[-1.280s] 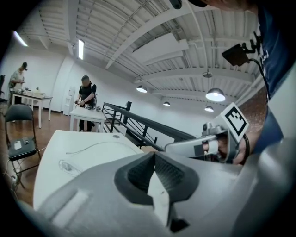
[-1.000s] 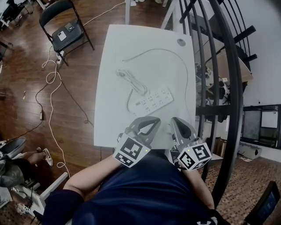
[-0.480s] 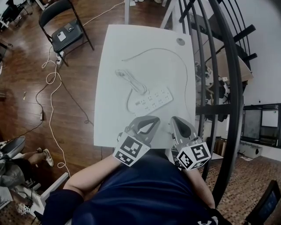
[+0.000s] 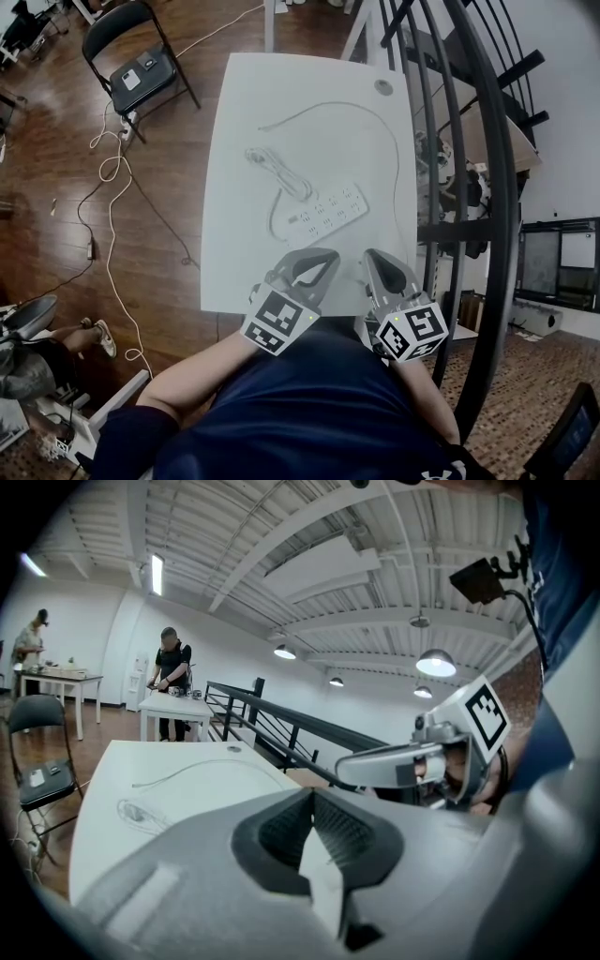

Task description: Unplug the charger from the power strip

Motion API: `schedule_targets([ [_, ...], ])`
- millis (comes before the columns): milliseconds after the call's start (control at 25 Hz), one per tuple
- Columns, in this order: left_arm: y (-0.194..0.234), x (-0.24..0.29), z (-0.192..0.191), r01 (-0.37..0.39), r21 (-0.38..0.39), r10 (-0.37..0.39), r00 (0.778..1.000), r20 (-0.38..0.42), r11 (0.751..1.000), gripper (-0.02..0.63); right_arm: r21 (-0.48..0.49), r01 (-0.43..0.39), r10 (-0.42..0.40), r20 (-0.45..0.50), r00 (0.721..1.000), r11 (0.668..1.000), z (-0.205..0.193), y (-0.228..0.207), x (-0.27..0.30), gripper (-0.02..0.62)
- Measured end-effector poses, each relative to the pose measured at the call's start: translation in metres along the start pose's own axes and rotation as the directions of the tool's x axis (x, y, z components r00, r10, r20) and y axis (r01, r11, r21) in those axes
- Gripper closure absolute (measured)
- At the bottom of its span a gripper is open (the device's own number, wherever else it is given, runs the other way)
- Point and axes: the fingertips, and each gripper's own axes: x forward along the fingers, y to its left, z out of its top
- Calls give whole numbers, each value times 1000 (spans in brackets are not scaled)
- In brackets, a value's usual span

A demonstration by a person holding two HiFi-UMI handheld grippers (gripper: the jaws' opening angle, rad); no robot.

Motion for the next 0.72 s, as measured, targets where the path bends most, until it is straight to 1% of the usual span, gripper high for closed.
schedule_targets([
  [200, 14, -4, -2, -19, -8, 19, 1000, 11, 1000, 600, 1, 1, -1, 2, 1000, 1000, -2, 0, 12, 584],
  [320, 4, -1, -13, -33, -26, 33, 999, -5, 999, 600, -4, -9, 9, -8, 1000, 1000, -7, -8, 4, 584],
  [400, -5, -7, -24, -41, -40, 40, 998, -39, 998, 600, 11, -18, 18, -17, 1000, 1000, -14, -8, -5, 584],
  [560, -9, -31, -38, -56, -49, 49, 989, -143, 997, 600, 90, -9, 12, -36, 999, 996, -32, 3, -16, 584],
  [640, -23, -39, -35, -51, -53, 41, 983, -179, 997, 600, 126, 1, 5, -44, 999, 992, -36, 6, -30, 584],
  [720, -41, -42, -26, -44, -56, 33, 980, -194, 997, 600, 153, 10, -3, -49, 999, 988, -35, 7, -47, 584],
])
